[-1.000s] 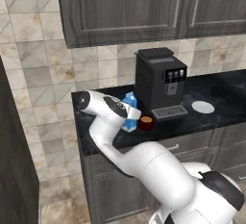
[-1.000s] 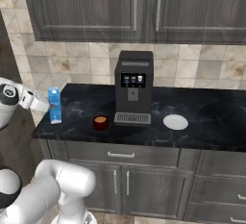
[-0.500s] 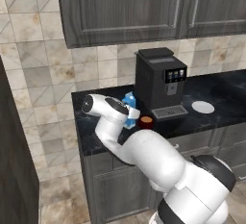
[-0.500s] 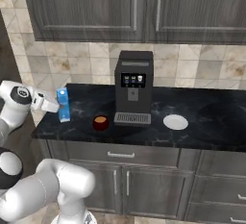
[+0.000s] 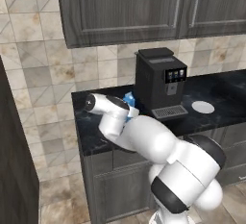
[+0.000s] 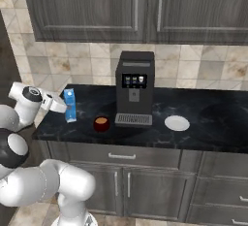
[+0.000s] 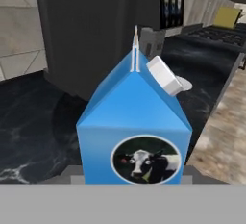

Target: Take a sugar cube from the saucer and place it inside the coffee. Then, grab milk from the fridge and place it next to the coffee on the counter to sweeten the coffee.

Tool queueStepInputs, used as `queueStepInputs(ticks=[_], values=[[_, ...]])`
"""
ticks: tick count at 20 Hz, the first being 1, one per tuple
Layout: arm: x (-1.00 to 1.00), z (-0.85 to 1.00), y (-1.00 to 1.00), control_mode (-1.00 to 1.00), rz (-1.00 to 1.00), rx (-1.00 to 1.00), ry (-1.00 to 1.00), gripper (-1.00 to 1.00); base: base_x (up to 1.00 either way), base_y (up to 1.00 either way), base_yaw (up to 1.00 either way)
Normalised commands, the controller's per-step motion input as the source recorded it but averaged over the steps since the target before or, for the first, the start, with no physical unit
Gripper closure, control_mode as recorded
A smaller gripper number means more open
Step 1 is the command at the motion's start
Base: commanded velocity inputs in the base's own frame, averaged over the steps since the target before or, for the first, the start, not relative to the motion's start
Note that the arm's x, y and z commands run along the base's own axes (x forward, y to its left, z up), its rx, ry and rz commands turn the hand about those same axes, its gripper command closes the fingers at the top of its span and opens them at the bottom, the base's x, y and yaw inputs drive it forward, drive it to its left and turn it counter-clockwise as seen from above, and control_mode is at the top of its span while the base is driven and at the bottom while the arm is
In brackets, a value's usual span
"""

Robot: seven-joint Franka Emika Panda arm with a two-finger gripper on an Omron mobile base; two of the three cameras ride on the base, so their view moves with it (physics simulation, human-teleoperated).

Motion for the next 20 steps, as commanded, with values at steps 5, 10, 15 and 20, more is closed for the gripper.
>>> queueStepInputs(ticks=[5, 10, 15, 20], values=[[0.14, -0.34, -0.07, -1.0, 0.0, 0.0, 0.0, 1.0, 0.0, 0.0, 0.0], [0.04, -0.41, -0.17, -1.0, 0.0, 0.0, 0.0, 1.0, 0.0, 0.0, 0.0], [0.04, -0.34, -0.12, -1.0, 0.0, 0.0, 0.0, 1.0, 0.0, 0.0, 0.0], [0.19, -0.27, 0.0, -1.0, 0.0, -0.02, 0.0, 1.0, 0.0, 0.0, 0.0]])
